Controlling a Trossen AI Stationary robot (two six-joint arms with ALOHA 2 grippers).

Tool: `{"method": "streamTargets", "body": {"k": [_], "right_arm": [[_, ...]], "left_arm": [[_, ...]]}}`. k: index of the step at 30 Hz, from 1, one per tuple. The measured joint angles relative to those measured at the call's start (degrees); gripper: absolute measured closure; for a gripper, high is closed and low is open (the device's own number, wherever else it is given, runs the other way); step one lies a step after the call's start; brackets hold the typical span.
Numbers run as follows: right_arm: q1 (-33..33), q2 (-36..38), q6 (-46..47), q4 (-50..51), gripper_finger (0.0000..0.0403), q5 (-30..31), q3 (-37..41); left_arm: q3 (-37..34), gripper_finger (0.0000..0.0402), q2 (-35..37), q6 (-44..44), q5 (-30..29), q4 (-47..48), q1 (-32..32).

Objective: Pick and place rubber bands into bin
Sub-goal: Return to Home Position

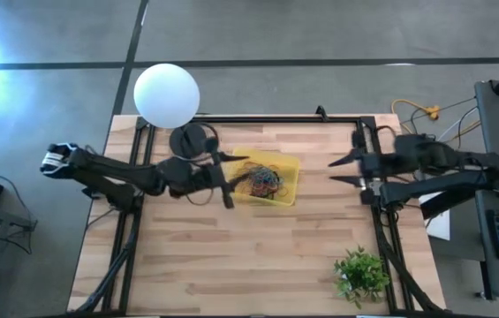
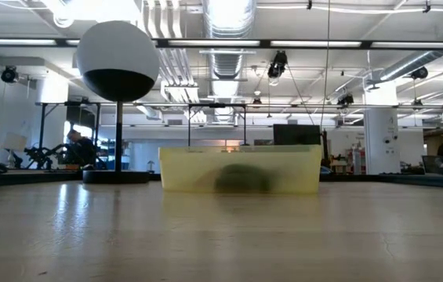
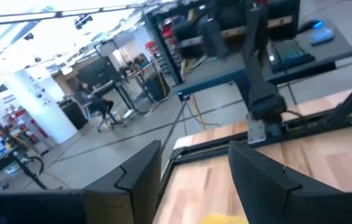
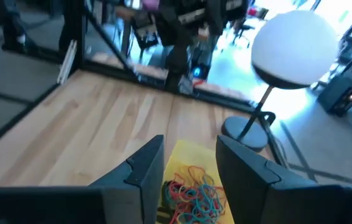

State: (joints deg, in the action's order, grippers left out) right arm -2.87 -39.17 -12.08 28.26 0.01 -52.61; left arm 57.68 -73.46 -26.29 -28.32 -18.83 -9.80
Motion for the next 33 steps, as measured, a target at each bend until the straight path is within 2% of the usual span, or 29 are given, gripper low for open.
{"method": "streamTargets", "body": {"k": [7, 12, 19, 25, 33], "right_arm": [[0.0, 12.8, 1.6, -0.1, 0.0278, -0.1, 6.8], [0.0, 19.4, 2.6, -0.3, 0.0276, -0.1, 11.3], [0.0, 25.0, 4.5, -1.2, 0.0279, -1.5, 18.6], [0.0, 28.9, 4.6, -7.5, 0.0282, -3.2, 25.6], [0.0, 34.6, 5.7, -8.5, 0.0284, -3.2, 30.6]], "left_arm": [[-11.1, 0.023, 11.7, 1.9, 0.7, -1.7, 1.6], [-21.9, 0.023, 21.8, 3.4, 1.1, -8.1, 1.6], [-33.1, 0.023, 32.9, 5.1, 1.1, -11.0, 1.6], [-39.7, 0.023, 40.5, 8.1, 1.1, -10.7, 1.6], [-47.3, 0.023, 48.3, 9.5, 1.2, -10.7, 1.6]]}}
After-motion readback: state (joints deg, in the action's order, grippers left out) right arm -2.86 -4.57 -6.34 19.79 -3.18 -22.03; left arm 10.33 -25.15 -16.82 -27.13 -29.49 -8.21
